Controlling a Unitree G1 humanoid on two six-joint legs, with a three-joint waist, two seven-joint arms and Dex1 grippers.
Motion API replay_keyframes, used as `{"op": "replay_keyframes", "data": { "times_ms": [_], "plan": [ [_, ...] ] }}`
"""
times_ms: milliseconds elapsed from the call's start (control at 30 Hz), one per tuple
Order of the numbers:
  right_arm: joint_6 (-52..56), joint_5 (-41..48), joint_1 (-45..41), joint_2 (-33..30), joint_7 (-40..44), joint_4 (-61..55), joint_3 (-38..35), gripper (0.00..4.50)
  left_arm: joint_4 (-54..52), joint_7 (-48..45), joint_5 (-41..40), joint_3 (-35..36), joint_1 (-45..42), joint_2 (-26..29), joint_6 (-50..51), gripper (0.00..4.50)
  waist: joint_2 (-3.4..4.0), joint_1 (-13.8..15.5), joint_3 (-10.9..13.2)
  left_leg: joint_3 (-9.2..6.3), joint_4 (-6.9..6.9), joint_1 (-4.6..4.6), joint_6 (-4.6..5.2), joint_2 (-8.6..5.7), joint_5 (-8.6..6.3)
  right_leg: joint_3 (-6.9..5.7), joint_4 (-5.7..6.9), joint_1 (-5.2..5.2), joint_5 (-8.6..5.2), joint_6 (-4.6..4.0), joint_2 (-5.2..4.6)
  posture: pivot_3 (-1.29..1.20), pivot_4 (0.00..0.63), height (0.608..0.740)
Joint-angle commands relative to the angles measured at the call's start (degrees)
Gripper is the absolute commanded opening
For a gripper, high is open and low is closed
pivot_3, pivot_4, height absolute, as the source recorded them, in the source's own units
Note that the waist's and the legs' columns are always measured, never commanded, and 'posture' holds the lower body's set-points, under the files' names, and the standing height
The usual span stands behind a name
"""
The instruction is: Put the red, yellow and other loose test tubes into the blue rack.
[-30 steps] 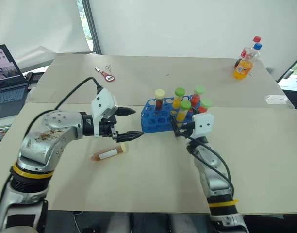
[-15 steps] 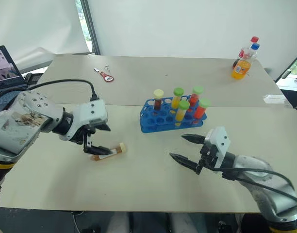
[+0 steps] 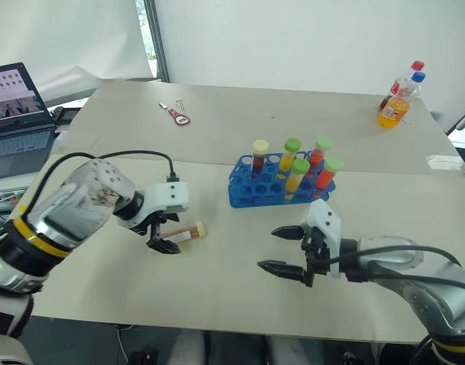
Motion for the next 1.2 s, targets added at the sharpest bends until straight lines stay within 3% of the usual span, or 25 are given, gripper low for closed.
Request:
{"op": "replay_keyframes", "data": {
  "times_ms": [33,300,400,567,633,767,967,1067,1200],
  "plan": [
    [-3.3,1.7,1.5,-0.1,0.9,-3.9,-2.7,4.48,3.0,0.8,3.7,-0.4,-2.4,-2.3,-2.5,4.5,-0.01,0.0,0.0,-0.01,0.01,0.01,0.0,0.0,0.0,0.0,0.0,0.02,0.0,0.0,0.0,0.0,0.15,0.715],
    [-1.5,8.9,0.2,-0.3,-0.9,-5.9,-7.0,4.48,5.9,1.9,8.9,-1.6,-1.3,-6.7,-7.7,4.5,-0.02,-0.1,0.0,-0.2,0.08,0.02,0.02,-0.01,0.01,0.0,0.13,0.02,0.0,0.0,0.01,0.0,0.15,0.715],
    [-0.9,10.6,-1.3,-1.3,-1.9,-5.5,-8.1,4.5,4.9,1.6,10.0,-1.6,0.9,-6.4,-9.3,3.73,-0.02,-0.2,0.0,-0.38,0.08,0.02,0.02,-0.02,0.01,0.0,0.15,0.02,0.0,0.0,0.0,0.0,0.15,0.715],
    [0.0,13.4,-3.7,-2.3,-3.9,-4.6,-9.0,4.5,3.7,1.0,12.1,-1.5,4.3,-5.2,-12.0,1.44,-0.02,-0.4,0.0,-0.45,0.09,0.07,0.02,-0.04,0.01,-0.02,0.21,0.05,0.0,0.0,-0.02,0.0,0.15,0.715],
    [0.3,14.7,-4.5,-2.5,-4.5,-4.4,-9.3,4.5,3.2,0.9,12.6,-1.3,5.1,-5.1,-12.4,0.9,-0.02,-0.4,0.0,-0.45,0.08,0.09,0.02,-0.04,0.01,-0.02,0.23,0.08,0.0,0.0,-0.02,0.0,0.15,0.715],
    [0.6,16.2,-5.5,-3.3,-5.7,-4.0,-9.5,4.5,2.6,0.7,11.0,1.8,5.6,-6.6,-13.3,0.89,-0.02,-0.6,0.0,-0.45,0.08,0.14,0.03,-0.03,0.02,-0.02,0.25,0.11,0.0,0.0,-0.02,0.0,0.15,0.715],
    [-4.9,13.1,-1.6,-4.9,-3.7,-4.9,-12.8,4.5,6.4,-1.9,-1.9,14.7,1.3,-12.9,-14.2,0.89,-0.04,0.2,0.0,-0.48,0.33,-0.11,0.05,-0.03,0.01,-0.15,0.3,0.01,0.0,0.0,-0.07,0.0,0.15,0.715],
    [-7.9,12.0,0.7,-5.9,-1.4,-5.0,-15.3,4.5,8.0,-2.7,-9.4,20.1,-1.2,-17.1,-11.3,0.89,-0.04,0.2,0.0,-0.48,0.45,-0.14,0.06,-0.05,0.0,-0.18,0.32,0.03,0.0,0.0,-0.09,0.0,0.15,0.715],
    [-5.9,15.0,1.7,-7.1,-3.2,-3.7,-19.6,4.5,13.6,6.9,-12.9,26.7,-3.5,-28.1,-14.3,0.89,-0.03,0.4,0.0,-0.57,0.62,-0.11,0.11,-0.06,-0.03,-0.18,0.37,0.14,0.0,0.01,-0.09,0.0,0.15,0.715]
  ]
}}
